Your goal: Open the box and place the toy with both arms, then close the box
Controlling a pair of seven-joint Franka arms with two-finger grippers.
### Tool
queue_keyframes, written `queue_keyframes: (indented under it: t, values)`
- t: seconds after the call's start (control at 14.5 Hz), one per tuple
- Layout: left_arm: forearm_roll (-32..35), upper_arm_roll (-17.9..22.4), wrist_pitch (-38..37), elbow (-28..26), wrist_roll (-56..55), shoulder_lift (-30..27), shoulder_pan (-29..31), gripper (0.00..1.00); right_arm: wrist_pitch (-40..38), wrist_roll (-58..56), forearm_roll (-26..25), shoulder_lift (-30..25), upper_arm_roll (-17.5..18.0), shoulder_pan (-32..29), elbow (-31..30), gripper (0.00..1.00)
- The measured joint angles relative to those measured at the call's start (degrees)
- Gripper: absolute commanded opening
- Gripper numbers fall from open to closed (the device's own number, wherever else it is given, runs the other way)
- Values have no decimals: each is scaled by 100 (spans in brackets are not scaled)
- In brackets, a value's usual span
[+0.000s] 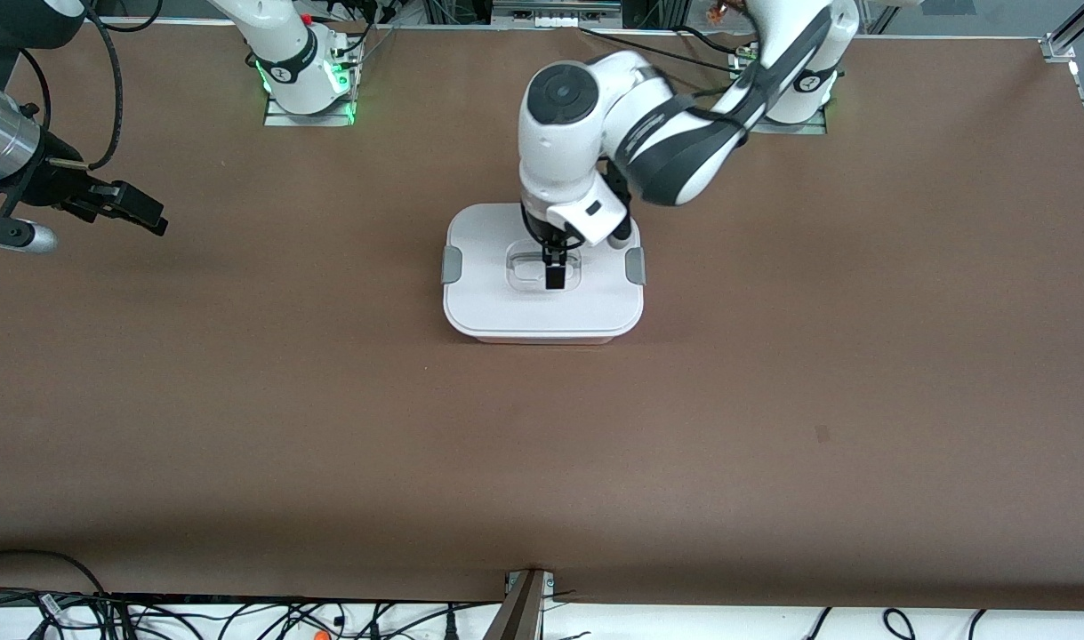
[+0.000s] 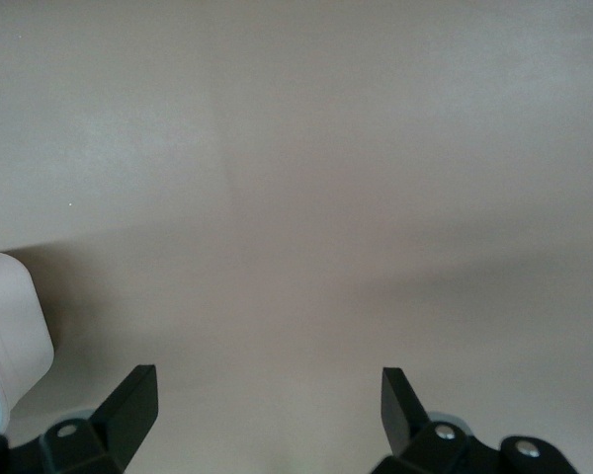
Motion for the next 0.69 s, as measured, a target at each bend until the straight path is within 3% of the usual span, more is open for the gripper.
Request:
queue_keyframes:
  t: [0.34, 0.69]
  values:
    - [-1, 7, -942, -2, 1896, -1086, 787, 100, 0, 0, 0, 0, -3, 2, 1, 100]
    - [-215, 18, -1186, -10, 4973, -1523, 2009, 100, 0, 0, 0, 0, -6, 4, 1, 100]
